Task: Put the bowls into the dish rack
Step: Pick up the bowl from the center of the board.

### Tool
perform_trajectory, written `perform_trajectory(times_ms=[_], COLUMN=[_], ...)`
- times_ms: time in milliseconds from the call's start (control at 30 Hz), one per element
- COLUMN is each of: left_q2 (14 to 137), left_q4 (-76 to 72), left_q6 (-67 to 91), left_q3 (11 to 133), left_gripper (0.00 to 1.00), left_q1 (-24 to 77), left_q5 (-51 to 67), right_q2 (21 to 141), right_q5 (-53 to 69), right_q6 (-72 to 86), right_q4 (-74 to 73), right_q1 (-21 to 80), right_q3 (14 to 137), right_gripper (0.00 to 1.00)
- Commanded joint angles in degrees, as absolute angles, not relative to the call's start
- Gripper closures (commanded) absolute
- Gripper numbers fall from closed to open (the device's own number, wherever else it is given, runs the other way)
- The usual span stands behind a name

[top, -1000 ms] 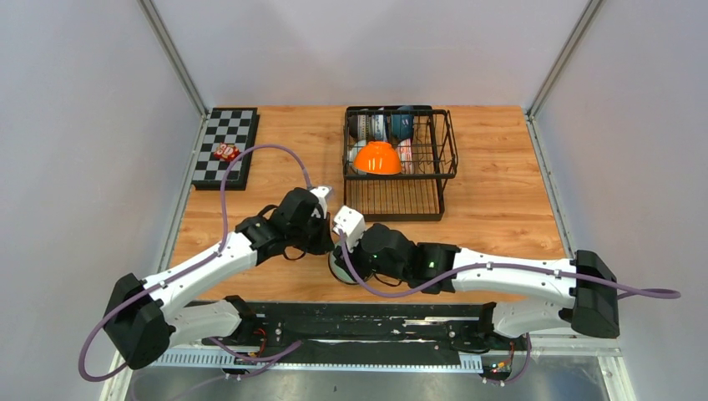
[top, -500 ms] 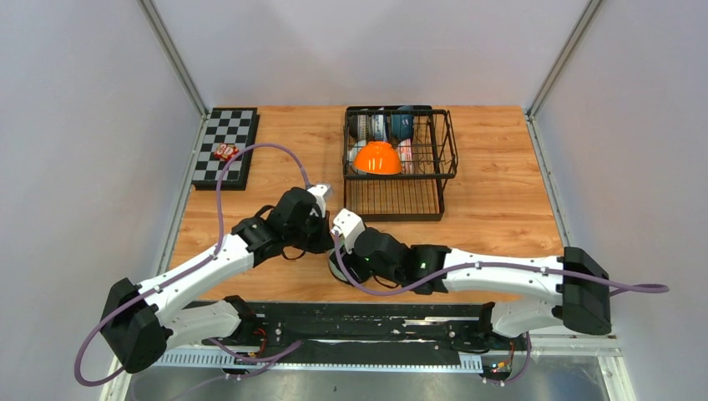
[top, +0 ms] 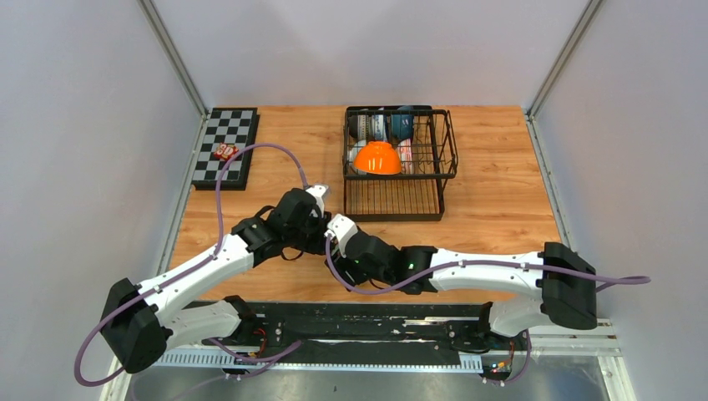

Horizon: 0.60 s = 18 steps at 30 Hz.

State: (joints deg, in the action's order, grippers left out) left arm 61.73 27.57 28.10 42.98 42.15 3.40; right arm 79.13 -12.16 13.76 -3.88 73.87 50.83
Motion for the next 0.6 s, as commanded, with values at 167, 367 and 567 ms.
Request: perform_trajectory(times_ms=[167, 367, 567], left_q2=[62.49, 64.42, 66.49], left_q4=[27.84, 26.95, 26.29], left_q6=[27.5, 27.51, 27.68], left_q3=[43.16, 43.15, 42.73], left_gripper=[0.63, 0.8, 0.93], left_q1=[42.54, 43.18, 43.85], left_q5=[3.68, 4.78, 5.02], right_q2=[74.75, 71.96, 70.38], right_q5=[-22.52, -28.39, -29.09], right_q6=[15.29, 18.07, 19.51], right_q4=[-9.92, -13.65, -14.05], right_q1=[74.36, 73.8, 72.85], right_q3=[50.41, 49.31, 47.67], right_gripper=[0.32, 0.32, 0.32])
